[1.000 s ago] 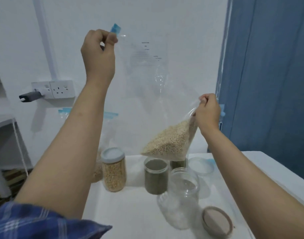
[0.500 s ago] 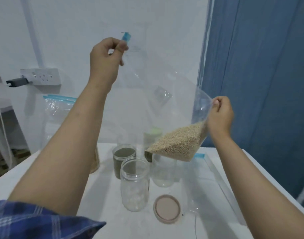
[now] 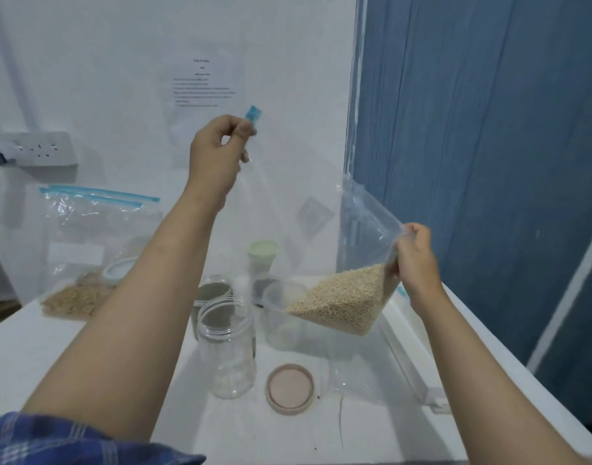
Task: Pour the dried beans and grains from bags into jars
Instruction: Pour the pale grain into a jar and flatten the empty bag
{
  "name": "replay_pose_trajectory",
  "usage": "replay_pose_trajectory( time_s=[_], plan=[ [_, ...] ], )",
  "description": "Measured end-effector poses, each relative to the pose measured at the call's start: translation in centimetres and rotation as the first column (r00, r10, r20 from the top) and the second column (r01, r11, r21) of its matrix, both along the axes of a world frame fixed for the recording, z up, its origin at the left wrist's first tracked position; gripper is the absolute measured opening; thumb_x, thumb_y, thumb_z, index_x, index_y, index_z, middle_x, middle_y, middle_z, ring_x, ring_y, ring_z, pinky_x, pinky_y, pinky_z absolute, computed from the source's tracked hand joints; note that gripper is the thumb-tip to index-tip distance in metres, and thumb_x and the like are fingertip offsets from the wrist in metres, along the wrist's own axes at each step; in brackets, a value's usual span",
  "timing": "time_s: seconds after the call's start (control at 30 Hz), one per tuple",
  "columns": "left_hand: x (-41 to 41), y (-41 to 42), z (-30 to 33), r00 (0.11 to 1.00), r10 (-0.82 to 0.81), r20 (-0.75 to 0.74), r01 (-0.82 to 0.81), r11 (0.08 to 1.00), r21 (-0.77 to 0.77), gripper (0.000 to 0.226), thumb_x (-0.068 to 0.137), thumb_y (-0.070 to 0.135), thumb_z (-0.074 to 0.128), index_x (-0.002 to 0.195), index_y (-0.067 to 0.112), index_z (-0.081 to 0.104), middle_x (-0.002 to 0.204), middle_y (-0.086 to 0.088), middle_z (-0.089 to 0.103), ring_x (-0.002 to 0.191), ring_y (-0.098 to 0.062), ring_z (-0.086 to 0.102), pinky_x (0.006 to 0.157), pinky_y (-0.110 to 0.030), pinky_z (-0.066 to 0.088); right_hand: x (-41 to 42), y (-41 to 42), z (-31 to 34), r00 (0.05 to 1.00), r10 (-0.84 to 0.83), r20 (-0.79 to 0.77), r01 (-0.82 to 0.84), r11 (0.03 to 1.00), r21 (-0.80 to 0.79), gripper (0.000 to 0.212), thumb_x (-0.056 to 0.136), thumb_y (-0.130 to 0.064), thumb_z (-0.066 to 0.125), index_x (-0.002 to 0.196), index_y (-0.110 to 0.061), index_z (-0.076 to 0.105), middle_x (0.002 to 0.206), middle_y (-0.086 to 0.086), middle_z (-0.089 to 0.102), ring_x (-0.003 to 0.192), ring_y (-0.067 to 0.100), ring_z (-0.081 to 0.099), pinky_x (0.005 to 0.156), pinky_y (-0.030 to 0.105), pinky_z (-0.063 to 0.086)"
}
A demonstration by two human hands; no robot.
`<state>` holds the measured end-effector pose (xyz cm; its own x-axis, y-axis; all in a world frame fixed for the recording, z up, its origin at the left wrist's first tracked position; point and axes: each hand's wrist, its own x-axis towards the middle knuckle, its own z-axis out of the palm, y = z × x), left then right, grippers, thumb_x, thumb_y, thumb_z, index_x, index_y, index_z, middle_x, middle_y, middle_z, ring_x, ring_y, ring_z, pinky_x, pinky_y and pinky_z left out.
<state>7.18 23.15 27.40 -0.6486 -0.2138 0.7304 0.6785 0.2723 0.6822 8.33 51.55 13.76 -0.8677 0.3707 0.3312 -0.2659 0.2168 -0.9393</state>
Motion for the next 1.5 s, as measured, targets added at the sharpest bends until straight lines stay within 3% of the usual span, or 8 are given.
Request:
replay_pose_trajectory(
  time_s=[0.13, 0.23, 0.3, 0.47, 0.63, 0.9, 1.13, 1.5],
  plan=[
    [0.4, 0.3, -0.5, 1.000, -0.010, 0.025, 0.010, 1.000, 0.011, 0.020, 0.098, 0.025, 0.057, 0.079, 0.024, 0.063, 0.084, 0.010, 0.063, 0.055, -0.005, 0.051, 0.049, -0.017, 0.035, 0.4, 0.9, -1.6, 0.998, -0.036, -0.046, 0.033, 0.997, -0.074, 0.041, 0.092, -0.005, 0.060, 0.126, -0.024, 0.047, 0.102, -0.001, 0.063, 0.091, 0.014, 0.061, 0.075, 0.028, 0.050],
    [0.9, 0.3, -0.3, 0.999, -0.021, 0.045, 0.020, 1.000, 0.004, 0.019, 0.099, 0.026, 0.057, 0.082, 0.022, 0.063, 0.079, 0.010, 0.062, 0.054, -0.004, 0.052, 0.049, -0.018, 0.036, 0.3, 1.3, -2.2, 0.988, -0.107, -0.109, 0.092, 0.987, -0.133, 0.024, 0.087, -0.005, 0.070, 0.108, -0.016, 0.064, 0.102, 0.001, 0.071, 0.099, 0.019, 0.067, 0.088, 0.034, 0.054],
    [1.3, -0.3, -0.2, 0.997, -0.039, 0.073, 0.039, 0.999, 0.002, 0.018, 0.100, 0.025, 0.057, 0.083, 0.021, 0.064, 0.076, 0.006, 0.061, 0.055, -0.006, 0.052, 0.051, -0.019, 0.035, 0.4, 1.1, -2.5, 0.975, -0.144, -0.171, 0.129, 0.987, -0.098, 0.009, 0.088, -0.010, 0.071, 0.096, -0.015, 0.071, 0.094, -0.001, 0.073, 0.095, 0.018, 0.068, 0.087, 0.032, 0.055],
    [2.3, -1.8, -1.8, 0.988, -0.070, 0.138, 0.059, 0.995, 0.083, 0.019, 0.101, 0.022, 0.055, 0.083, 0.019, 0.063, 0.073, 0.001, 0.057, 0.056, -0.008, 0.051, 0.052, -0.021, 0.036, 0.1, 0.1, -2.7, 0.953, -0.150, -0.264, 0.123, 0.986, -0.116, 0.010, 0.095, -0.020, 0.064, 0.089, -0.027, 0.066, 0.089, -0.010, 0.069, 0.085, 0.008, 0.064, 0.079, 0.024, 0.050],
    [3.1, -1.0, -2.8, 0.982, -0.107, 0.155, 0.075, 0.977, 0.198, 0.021, 0.101, 0.024, 0.054, 0.083, 0.020, 0.062, 0.071, 0.007, 0.055, 0.057, -0.006, 0.050, 0.055, -0.019, 0.039, -0.1, -0.5, -2.7, 0.951, -0.171, -0.258, 0.155, 0.984, -0.083, 0.011, 0.100, -0.016, 0.053, 0.106, -0.023, 0.060, 0.095, -0.009, 0.062, 0.085, 0.010, 0.057, 0.074, 0.022, 0.044],
    [3.4, -0.3, -2.1, 0.973, -0.163, 0.161, 0.130, 0.972, 0.195, 0.021, 0.103, 0.022, 0.052, 0.086, 0.016, 0.063, 0.076, -0.002, 0.051, 0.058, -0.009, 0.049, 0.059, -0.028, 0.042, -0.5, 0.2, -1.1, 0.930, -0.185, -0.319, 0.150, 0.980, -0.130, 0.017, 0.099, -0.014, 0.053, 0.089, -0.027, 0.056, 0.082, -0.017, 0.058, 0.076, -0.003, 0.053, 0.072, 0.016, 0.043],
    [3.0, 0.1, -1.6, 0.972, -0.162, 0.167, 0.113, 0.956, 0.271, 0.021, 0.102, 0.028, 0.052, 0.086, 0.020, 0.062, 0.074, 0.005, 0.052, 0.062, -0.007, 0.048, 0.064, -0.024, 0.049, -1.7, 0.5, 2.1, 0.898, -0.219, -0.381, 0.148, 0.967, -0.208, 0.020, 0.100, -0.018, 0.055, 0.085, -0.031, 0.056, 0.083, -0.017, 0.058, 0.080, -0.003, 0.053, 0.073, 0.009, 0.043],
    [2.7, 0.3, -2.9, 0.967, -0.183, 0.178, 0.100, 0.913, 0.395, 0.023, 0.103, 0.026, 0.050, 0.084, 0.020, 0.063, 0.078, 0.003, 0.054, 0.062, -0.008, 0.049, 0.071, -0.029, 0.054, -3.2, 0.5, 3.4, 0.887, -0.208, -0.411, 0.122, 0.966, -0.226, 0.019, 0.099, -0.016, 0.054, 0.089, -0.031, 0.059, 0.091, -0.016, 0.063, 0.088, -0.002, 0.059, 0.083, 0.014, 0.047]
  ],
)
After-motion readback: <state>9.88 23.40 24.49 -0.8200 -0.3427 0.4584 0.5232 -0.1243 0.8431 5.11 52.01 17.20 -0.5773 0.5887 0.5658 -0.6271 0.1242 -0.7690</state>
